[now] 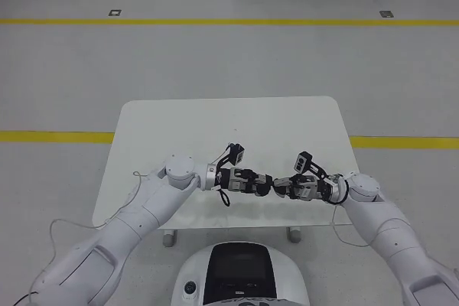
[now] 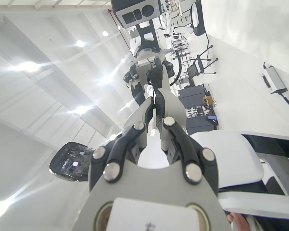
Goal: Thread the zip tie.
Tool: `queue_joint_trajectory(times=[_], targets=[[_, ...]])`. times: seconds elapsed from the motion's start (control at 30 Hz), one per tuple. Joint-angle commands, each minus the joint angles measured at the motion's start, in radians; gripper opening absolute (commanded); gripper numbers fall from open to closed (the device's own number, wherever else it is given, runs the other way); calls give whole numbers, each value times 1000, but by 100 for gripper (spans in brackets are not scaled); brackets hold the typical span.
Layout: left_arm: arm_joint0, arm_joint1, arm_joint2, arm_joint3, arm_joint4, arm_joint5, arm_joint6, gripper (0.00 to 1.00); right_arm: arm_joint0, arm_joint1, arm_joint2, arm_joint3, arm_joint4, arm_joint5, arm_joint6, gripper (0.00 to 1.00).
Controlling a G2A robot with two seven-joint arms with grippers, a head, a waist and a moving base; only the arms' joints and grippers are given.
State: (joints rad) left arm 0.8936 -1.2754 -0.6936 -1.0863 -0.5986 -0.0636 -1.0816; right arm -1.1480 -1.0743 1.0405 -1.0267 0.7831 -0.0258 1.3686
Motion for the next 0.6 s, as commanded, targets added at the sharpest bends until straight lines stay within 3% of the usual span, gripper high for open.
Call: queue_joint_trajectory(times=[0.0,0.27,0.57], targets=[[0,0,0,1,-3,-1,-1,15,-2,0,-1,-9,-21,-33,1,0],[-2,-1,0,6,-16,-6,-9,14,-25,5,23,-46,-56,-102,-33,0],[-6,-2,4,8,-14,-2,-12,12,-40,7,38,-62,-49,-113,-32,0]])
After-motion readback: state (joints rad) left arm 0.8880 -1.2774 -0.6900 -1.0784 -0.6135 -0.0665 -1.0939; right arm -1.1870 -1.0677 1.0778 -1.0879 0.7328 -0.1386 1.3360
